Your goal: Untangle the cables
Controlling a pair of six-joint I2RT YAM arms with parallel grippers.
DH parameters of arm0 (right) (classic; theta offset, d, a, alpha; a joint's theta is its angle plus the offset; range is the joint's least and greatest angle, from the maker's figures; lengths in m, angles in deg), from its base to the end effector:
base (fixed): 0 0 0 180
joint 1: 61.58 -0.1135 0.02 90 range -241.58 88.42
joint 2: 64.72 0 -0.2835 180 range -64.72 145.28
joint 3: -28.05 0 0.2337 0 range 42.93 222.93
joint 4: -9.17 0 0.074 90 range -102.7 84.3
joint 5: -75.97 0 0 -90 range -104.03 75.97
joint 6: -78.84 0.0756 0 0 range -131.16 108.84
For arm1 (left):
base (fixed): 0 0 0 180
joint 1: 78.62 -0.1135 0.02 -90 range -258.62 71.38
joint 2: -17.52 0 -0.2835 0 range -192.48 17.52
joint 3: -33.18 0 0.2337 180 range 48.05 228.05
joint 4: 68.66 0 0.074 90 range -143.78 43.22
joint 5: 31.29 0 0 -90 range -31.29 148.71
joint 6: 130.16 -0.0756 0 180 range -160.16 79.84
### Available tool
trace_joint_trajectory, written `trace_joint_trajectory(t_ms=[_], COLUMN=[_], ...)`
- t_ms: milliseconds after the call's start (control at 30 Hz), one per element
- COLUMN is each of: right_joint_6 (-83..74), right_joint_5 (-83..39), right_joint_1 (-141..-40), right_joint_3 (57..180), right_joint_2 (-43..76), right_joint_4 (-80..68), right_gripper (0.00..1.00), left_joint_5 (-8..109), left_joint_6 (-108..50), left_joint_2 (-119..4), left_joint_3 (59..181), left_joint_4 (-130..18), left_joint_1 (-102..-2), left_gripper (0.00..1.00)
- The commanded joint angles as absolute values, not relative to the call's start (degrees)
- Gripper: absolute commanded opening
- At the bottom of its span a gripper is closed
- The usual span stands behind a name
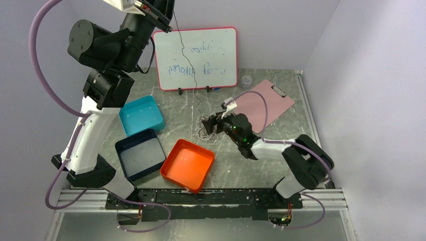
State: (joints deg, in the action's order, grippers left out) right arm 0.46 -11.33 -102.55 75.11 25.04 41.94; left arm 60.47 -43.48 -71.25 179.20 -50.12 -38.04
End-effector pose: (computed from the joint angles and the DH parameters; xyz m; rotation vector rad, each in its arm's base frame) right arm 0.2574 0.2188 0.2127 -0.4182 1.7365 0.6269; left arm 0.1967 -0.1654 0.6870 0.3130 0.8544 -0.5919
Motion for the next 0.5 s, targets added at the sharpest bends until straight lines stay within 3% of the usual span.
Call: trace_joint_trajectory(t_ms=[0, 200, 467], right_joint_6=[-4.0, -5.5, -5.3], right_joint_5=[-17.6, -21.2, -25.0], right_joint_1=[-102.6, -102.5, -102.6], right_joint_3=[73.9, 76.3, 84.1], right_joint_2=[19.0, 15.4, 21.3], right_joint_4=[39.9, 38.7, 40.2], right_gripper=[0.86, 0.86, 0.84], left_joint_5=[61.5, 61.2, 61.5], left_joint_6=[-44.0, -43.8, -43.5], left_joint_2=[-70.6, -70.7, -70.6], left_joint_3=[179.3, 179.1, 178.7], left_joint_4=[-50.8, -50.5, -49.9], left_joint_1=[-38.3, -38.3, -38.3], left_gripper=[0.07, 0.07, 0.07])
